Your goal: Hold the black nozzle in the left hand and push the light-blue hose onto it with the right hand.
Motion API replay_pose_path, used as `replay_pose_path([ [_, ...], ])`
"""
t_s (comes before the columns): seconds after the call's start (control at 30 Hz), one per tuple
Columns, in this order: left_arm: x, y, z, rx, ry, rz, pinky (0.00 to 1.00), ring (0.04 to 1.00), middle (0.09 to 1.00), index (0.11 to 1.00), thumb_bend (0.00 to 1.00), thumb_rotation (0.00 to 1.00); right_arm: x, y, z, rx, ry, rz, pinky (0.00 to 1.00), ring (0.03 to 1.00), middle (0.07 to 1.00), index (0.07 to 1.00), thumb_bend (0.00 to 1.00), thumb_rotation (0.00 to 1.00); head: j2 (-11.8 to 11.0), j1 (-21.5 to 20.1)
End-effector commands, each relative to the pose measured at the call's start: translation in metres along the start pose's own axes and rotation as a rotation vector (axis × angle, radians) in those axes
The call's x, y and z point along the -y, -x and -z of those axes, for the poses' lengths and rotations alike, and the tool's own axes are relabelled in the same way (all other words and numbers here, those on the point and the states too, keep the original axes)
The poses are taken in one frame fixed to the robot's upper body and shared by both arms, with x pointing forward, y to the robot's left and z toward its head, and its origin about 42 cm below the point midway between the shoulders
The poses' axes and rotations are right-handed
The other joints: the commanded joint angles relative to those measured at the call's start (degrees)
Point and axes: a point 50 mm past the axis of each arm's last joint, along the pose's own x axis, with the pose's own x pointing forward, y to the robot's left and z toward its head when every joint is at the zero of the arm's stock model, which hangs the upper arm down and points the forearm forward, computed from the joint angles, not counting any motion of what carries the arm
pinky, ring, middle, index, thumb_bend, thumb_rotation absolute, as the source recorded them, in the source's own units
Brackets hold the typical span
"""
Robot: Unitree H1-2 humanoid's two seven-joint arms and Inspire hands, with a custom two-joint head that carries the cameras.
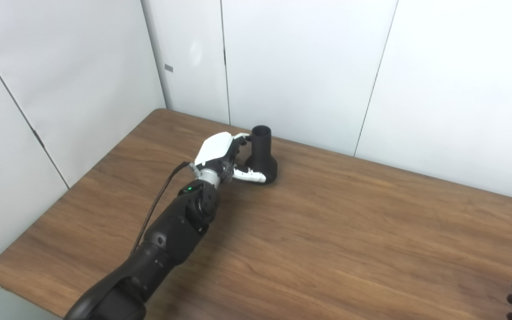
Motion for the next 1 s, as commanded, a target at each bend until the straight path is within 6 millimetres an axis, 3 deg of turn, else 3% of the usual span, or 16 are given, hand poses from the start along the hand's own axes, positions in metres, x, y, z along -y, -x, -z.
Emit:
replay_pose_path([
  [0.0, 0.050, 0.016, 0.006, -0.039, 0.039, 0.212, 0.63, 0.784, 0.821, 0.840, 1.00, 0.42, 0.002, -0.003, -0.017, 0.112, -0.007, -0.013, 0.46, 0.613, 0.650, 0.601, 0.33, 0.30, 0.0, 0.1],
  [0.27, 0.055, 0.019, 0.008, -0.023, 0.064, 0.240, 0.67, 0.806, 0.844, 0.854, 1.00, 0.50, 0.003, -0.003, -0.015, 0.120, -0.040, -0.018, 0.45, 0.611, 0.648, 0.601, 0.33, 0.31, 0.3, -0.2],
  [0.47, 0.060, 0.019, 0.006, -0.030, 0.064, 0.267, 0.60, 0.767, 0.803, 0.854, 1.00, 0.50, 0.003, -0.001, -0.016, 0.116, -0.041, -0.020, 0.47, 0.626, 0.660, 0.609, 0.33, 0.31, 0.4, -0.4],
  [0.67, 0.066, 0.020, 0.004, -0.020, 0.056, 0.303, 0.77, 0.879, 0.904, 0.862, 1.00, 0.49, 0.004, -0.001, -0.017, 0.126, -0.004, -0.020, 0.47, 0.623, 0.660, 0.609, 0.33, 0.31, 0.4, -0.4],
  [0.97, 0.078, 0.020, 0.006, -0.023, 0.002, 0.346, 0.81, 0.910, 0.919, 0.867, 1.00, 0.50, 0.004, 0.000, -0.017, 0.124, -0.028, -0.026, 0.48, 0.632, 0.665, 0.614, 0.35, 0.28, 0.6, -0.7],
])
